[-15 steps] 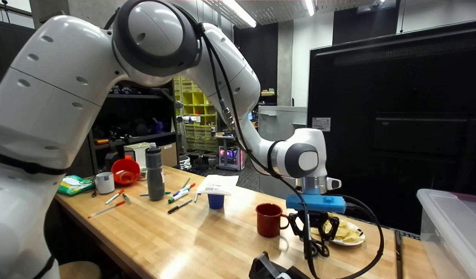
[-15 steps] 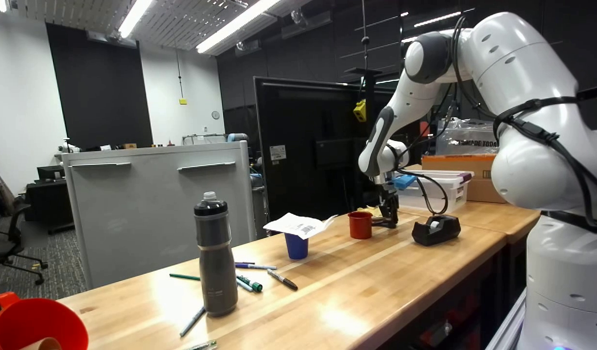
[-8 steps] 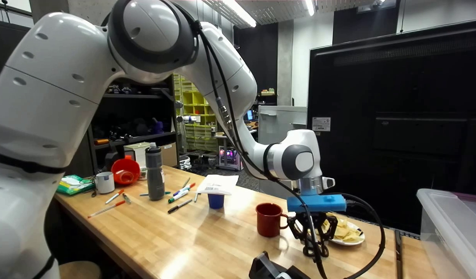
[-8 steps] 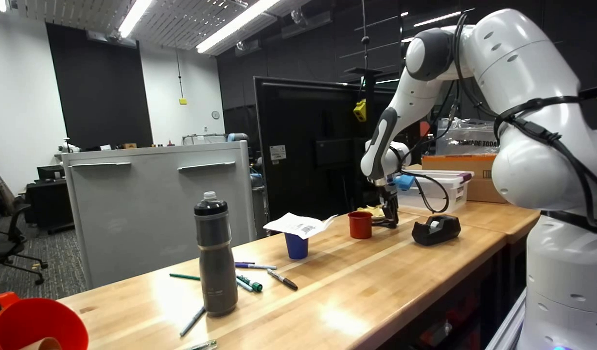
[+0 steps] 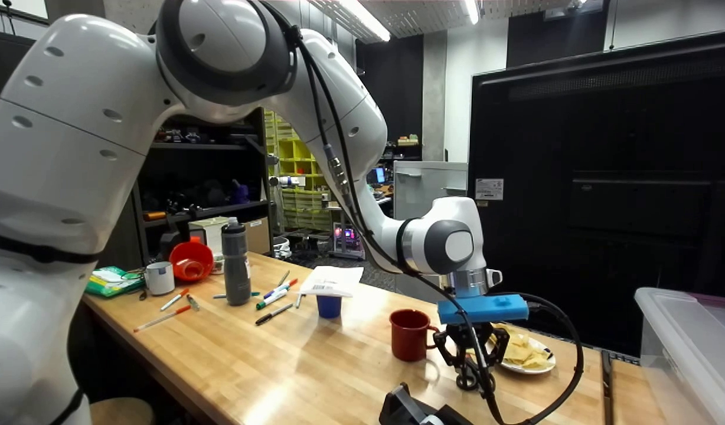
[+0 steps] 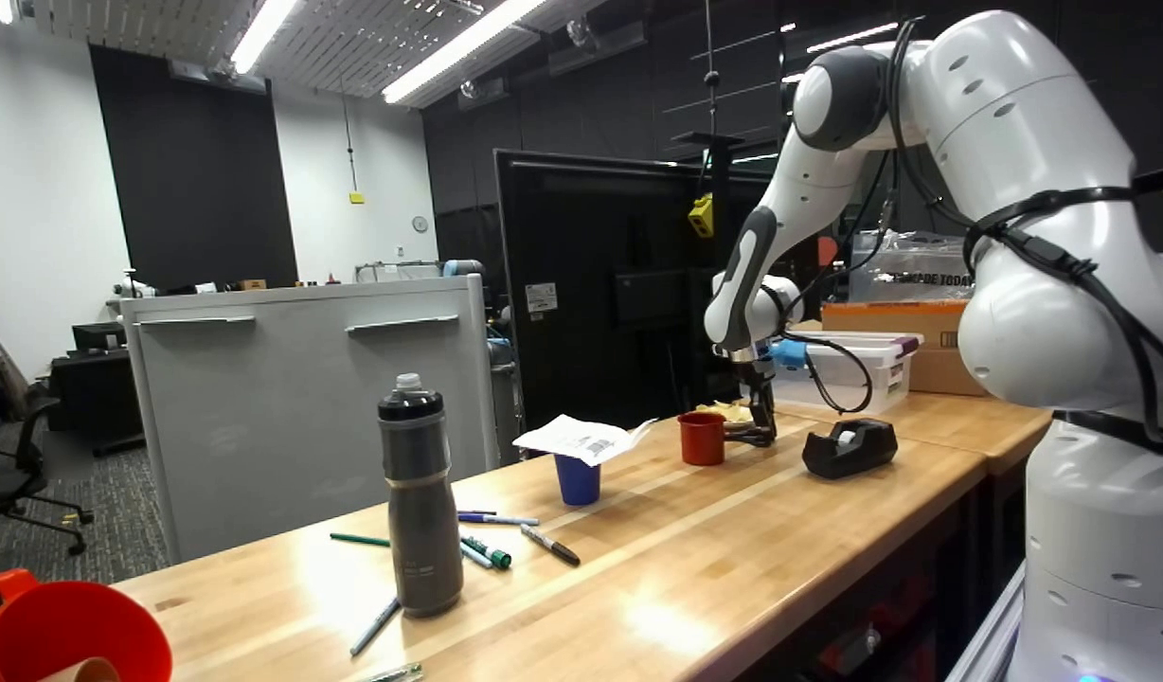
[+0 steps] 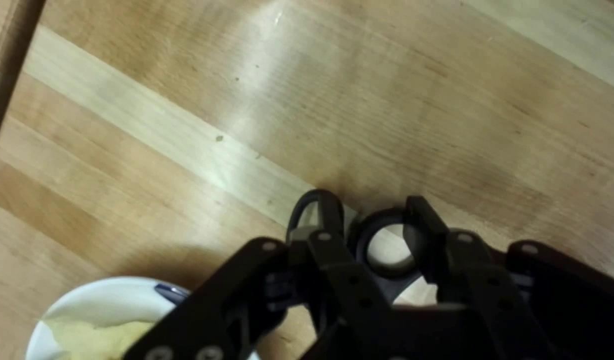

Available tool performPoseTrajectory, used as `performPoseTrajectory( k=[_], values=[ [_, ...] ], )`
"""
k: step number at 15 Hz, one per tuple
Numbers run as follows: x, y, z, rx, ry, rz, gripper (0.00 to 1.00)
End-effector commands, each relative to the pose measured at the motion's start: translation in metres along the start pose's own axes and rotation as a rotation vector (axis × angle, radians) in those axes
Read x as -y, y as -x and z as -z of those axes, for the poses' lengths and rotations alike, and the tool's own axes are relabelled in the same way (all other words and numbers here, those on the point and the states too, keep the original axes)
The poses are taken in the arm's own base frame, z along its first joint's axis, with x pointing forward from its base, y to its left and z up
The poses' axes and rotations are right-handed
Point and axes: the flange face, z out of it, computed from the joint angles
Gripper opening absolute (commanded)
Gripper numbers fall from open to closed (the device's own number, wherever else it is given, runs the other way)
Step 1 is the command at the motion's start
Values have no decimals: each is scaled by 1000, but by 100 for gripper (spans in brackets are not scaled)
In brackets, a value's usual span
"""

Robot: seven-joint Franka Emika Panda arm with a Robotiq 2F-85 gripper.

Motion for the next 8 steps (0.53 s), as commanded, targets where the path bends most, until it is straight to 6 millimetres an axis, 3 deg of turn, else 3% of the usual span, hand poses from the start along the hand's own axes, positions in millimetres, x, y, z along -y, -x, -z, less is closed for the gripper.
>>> performPoseTrajectory(
  k=[1, 8],
  values=[
    [11, 4, 10, -7, 10, 65, 42],
    [14, -8, 3, -7, -22, 81, 47]
  ],
)
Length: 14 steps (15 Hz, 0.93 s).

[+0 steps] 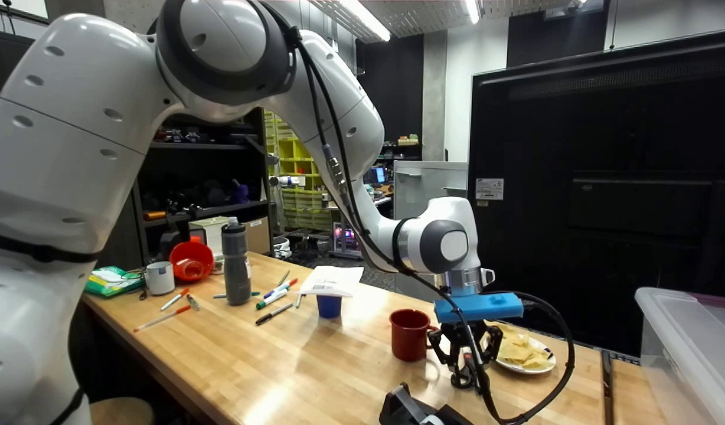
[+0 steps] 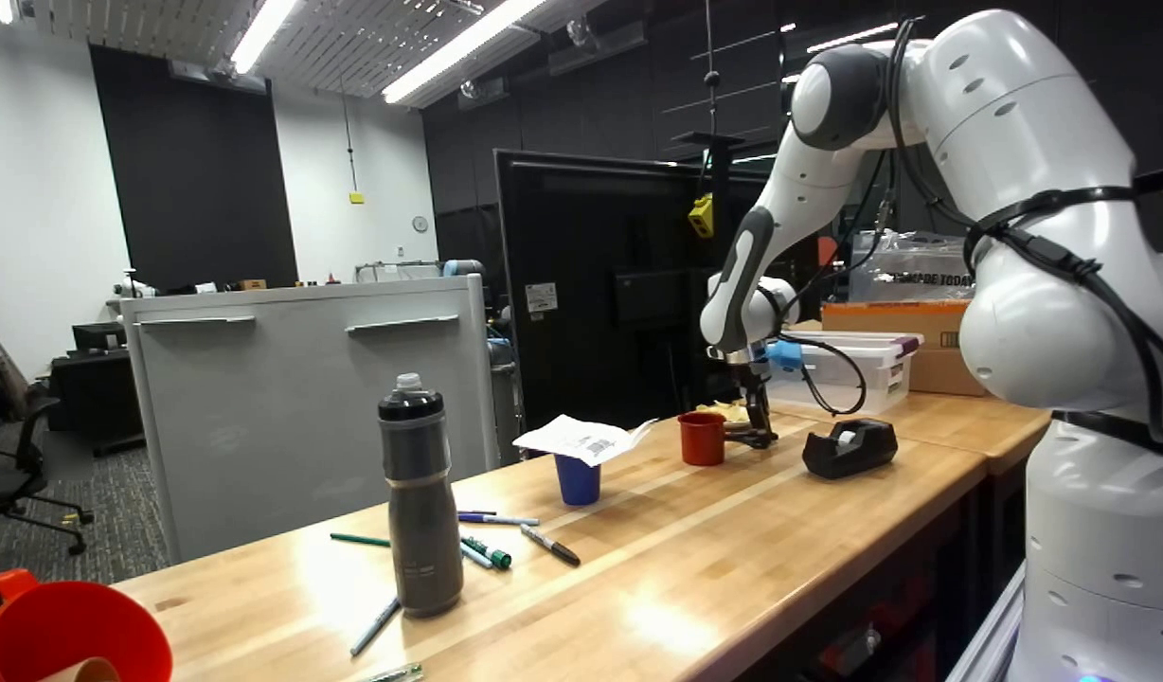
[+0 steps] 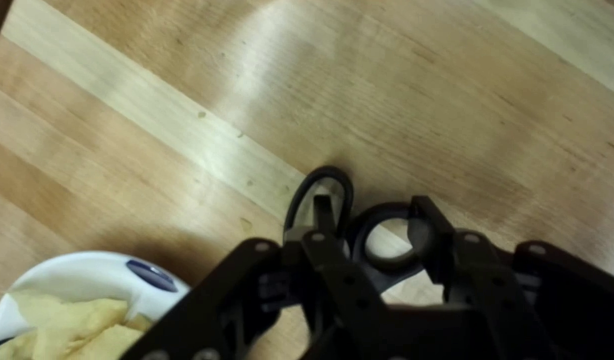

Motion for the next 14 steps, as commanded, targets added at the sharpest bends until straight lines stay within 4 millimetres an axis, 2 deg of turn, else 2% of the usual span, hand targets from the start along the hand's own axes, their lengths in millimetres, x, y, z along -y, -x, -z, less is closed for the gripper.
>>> performPoseTrajectory(
  k=[1, 8, 14],
  values=[
    [6, -2, 1, -9, -21, 30, 49],
    [10, -9, -8, -26, -69, 47, 46],
    [11, -6, -12, -25, -96, 37, 48]
  ],
)
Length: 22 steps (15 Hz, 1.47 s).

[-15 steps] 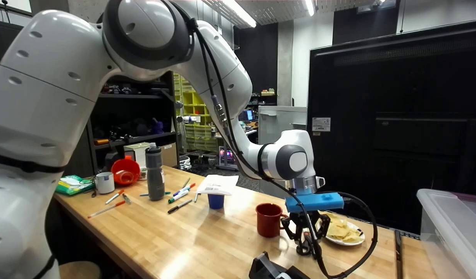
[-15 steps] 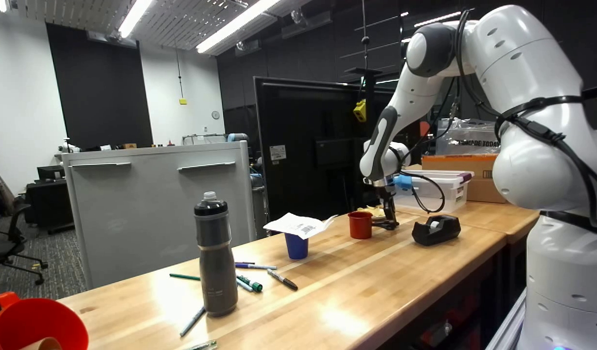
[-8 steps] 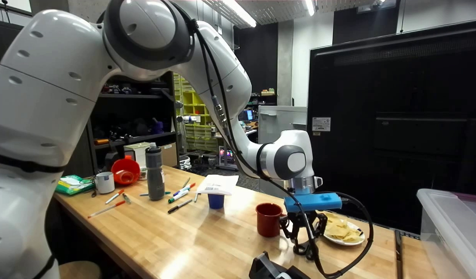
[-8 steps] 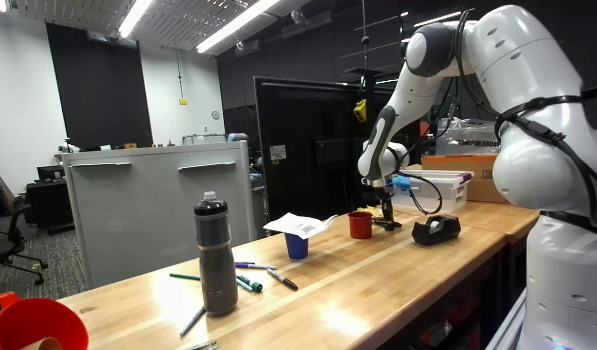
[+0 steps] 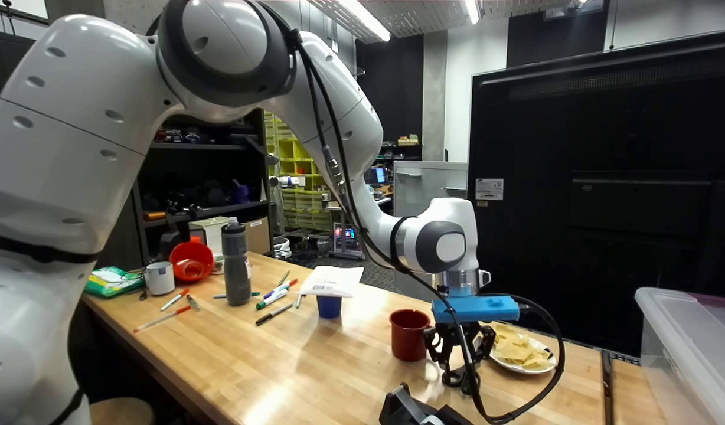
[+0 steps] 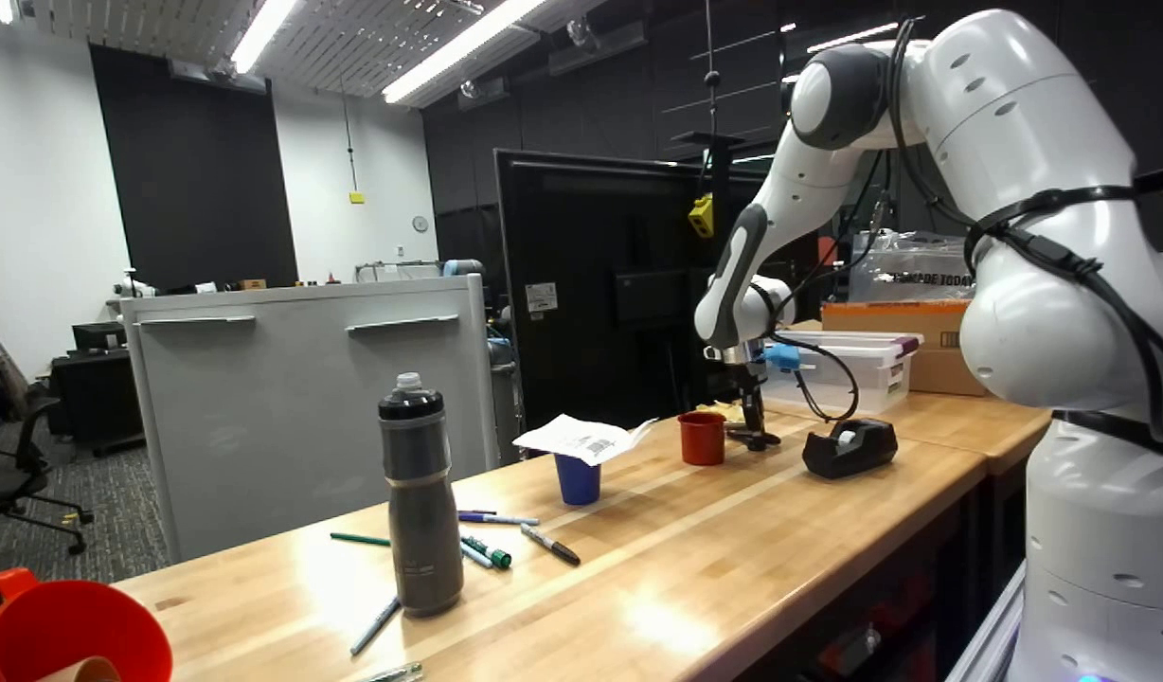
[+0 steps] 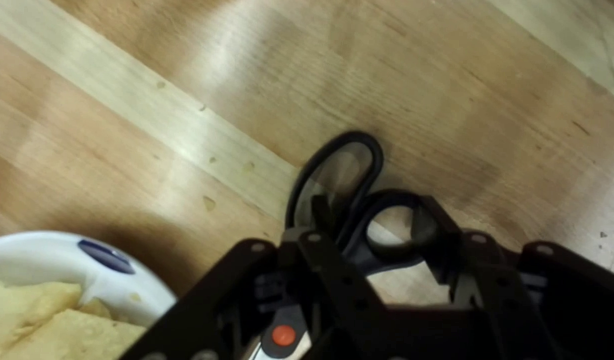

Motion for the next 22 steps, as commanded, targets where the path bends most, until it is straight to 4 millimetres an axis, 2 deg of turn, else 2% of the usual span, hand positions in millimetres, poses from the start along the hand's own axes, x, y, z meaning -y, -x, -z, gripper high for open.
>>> performPoseTrajectory(
  k=[1, 6, 15, 18, 22],
  values=[
    [4, 0, -11, 8, -39, 2, 49],
    [-1, 11, -12, 16, -53, -40, 44],
    [-19, 46, -12, 43, -74, -165, 37],
    [-19, 43, -13, 50, -93, -185, 39],
    [-15, 30, -12, 50, -104, -169, 41]
  ],
)
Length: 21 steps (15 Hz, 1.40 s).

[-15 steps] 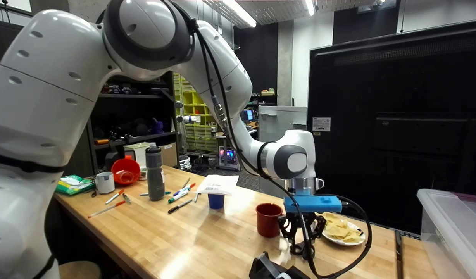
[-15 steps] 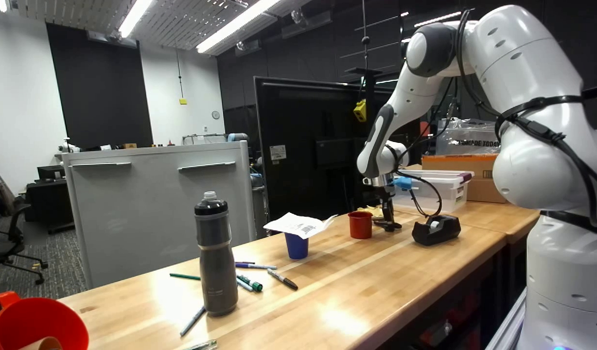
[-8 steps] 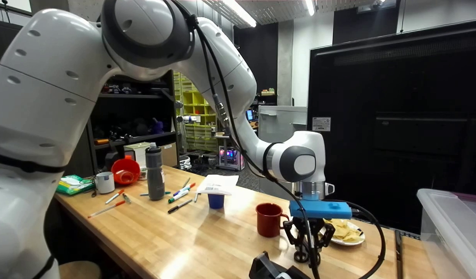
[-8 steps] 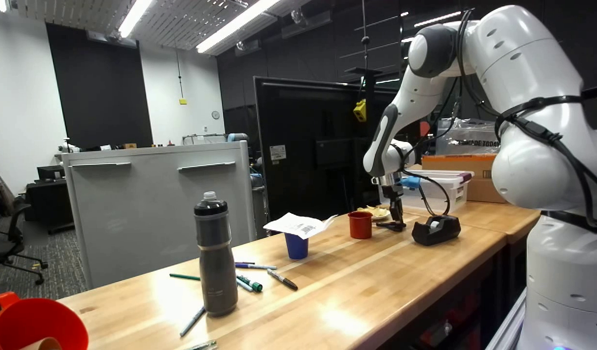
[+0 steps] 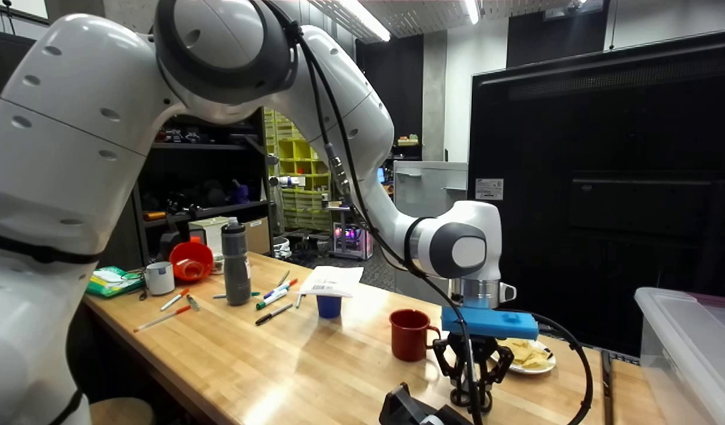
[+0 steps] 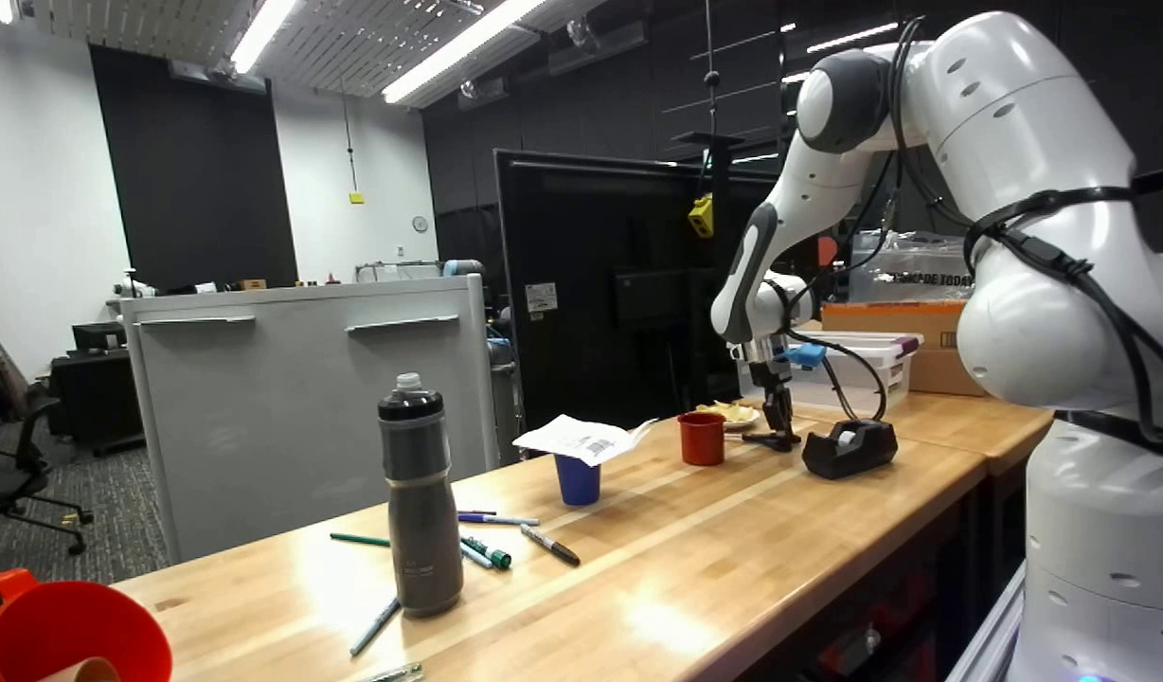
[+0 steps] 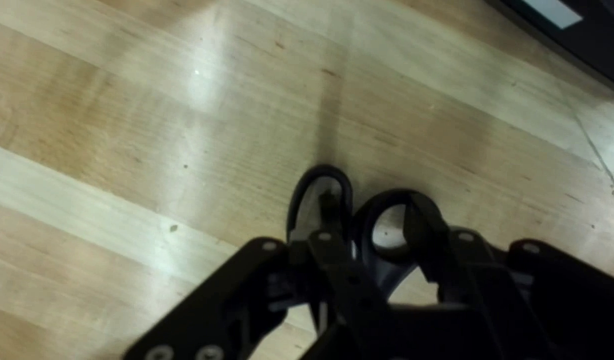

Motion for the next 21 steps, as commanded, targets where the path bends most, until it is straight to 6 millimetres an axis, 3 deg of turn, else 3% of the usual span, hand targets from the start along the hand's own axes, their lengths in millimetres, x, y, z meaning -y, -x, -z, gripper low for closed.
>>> performPoseTrajectory(
  k=[1, 3, 4, 5, 6, 8, 10, 17, 21],
  values=[
    [8, -14, -2, 2, -24, 2, 43],
    [9, -19, -1, 3, -27, 12, 43],
    [10, -22, -1, 2, -27, 16, 36],
    [10, -23, -1, 2, -28, 20, 18],
    [10, -23, -1, 2, -29, 22, 16],
    [9, -23, -3, 2, -33, 19, 1],
    [6, -22, -2, 2, -34, 13, 6],
    [0, -13, 4, -9, -36, -16, 6],
    [-4, 7, 32, -47, -85, -147, 6]
  ],
)
